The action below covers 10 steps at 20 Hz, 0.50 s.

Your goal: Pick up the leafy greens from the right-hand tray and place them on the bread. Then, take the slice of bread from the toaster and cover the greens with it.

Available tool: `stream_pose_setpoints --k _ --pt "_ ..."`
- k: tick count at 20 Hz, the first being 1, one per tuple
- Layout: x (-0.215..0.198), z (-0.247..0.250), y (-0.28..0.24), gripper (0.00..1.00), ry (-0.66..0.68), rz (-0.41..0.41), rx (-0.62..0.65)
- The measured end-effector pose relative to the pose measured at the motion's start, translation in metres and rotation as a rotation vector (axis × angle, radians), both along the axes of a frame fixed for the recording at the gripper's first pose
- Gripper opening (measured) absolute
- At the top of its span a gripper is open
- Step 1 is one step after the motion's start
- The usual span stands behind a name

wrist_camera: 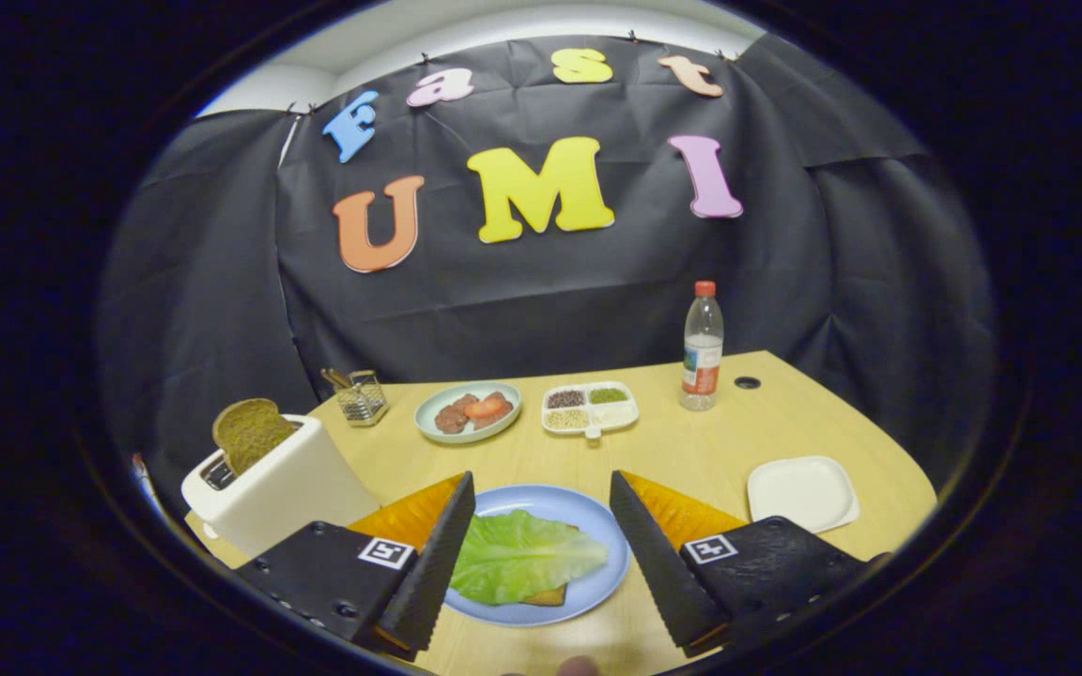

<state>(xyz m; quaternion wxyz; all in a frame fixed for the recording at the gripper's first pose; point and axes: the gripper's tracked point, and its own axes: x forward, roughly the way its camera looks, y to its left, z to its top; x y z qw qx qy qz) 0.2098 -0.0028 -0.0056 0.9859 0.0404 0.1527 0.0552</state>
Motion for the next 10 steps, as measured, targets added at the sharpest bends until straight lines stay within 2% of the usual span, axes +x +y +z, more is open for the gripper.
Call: stream_pose_setpoints --k 2,6,10 --pt "-0.02 0.023 0.016 0.95 -0.049 -0.001 -0.028" --pt "-0.052 0.056 0.075 0.96 -0.134 0.037 0.005" --pt "-0.071 0.069 0.135 0.96 -0.185 0.066 -0.011"
